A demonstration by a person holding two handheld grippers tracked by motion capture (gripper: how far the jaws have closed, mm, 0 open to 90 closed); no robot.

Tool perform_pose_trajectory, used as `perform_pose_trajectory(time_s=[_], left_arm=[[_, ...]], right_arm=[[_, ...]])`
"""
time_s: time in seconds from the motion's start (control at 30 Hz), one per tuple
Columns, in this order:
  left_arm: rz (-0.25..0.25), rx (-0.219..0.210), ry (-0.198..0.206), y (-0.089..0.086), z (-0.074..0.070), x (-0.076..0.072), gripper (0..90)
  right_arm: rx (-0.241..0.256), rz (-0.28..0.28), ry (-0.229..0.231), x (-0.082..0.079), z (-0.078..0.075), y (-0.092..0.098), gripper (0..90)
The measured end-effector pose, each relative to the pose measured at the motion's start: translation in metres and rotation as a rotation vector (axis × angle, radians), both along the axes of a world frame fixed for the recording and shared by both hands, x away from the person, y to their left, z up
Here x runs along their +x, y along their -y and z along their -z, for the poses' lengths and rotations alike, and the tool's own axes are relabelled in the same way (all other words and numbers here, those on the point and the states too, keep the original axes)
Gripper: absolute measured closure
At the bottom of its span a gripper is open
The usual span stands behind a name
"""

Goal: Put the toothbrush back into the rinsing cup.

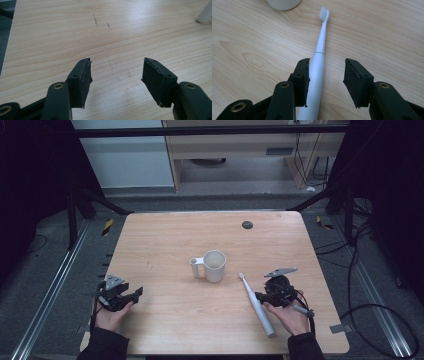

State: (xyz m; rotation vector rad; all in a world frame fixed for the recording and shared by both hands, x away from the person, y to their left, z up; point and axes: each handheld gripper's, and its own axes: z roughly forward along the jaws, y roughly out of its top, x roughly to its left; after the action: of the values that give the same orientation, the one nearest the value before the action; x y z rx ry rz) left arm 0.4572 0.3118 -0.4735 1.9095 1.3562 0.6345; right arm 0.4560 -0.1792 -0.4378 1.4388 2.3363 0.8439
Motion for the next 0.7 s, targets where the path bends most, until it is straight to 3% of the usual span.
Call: perform_pose_trajectory(time_s=[0.27,0.7], left_arm=[[0.002,0.016,-0.006,0.000,0.000,0.000,39.0],[-0.002,0.032,-0.022,0.000,0.001,0.001,39.0]], right_arm=[[-0.043,-0.006,-0.035,0.010,-0.001,-0.016,52.8],[-0.094,-0.012,-0.097,0.019,0.004,-0.028,51.2]])
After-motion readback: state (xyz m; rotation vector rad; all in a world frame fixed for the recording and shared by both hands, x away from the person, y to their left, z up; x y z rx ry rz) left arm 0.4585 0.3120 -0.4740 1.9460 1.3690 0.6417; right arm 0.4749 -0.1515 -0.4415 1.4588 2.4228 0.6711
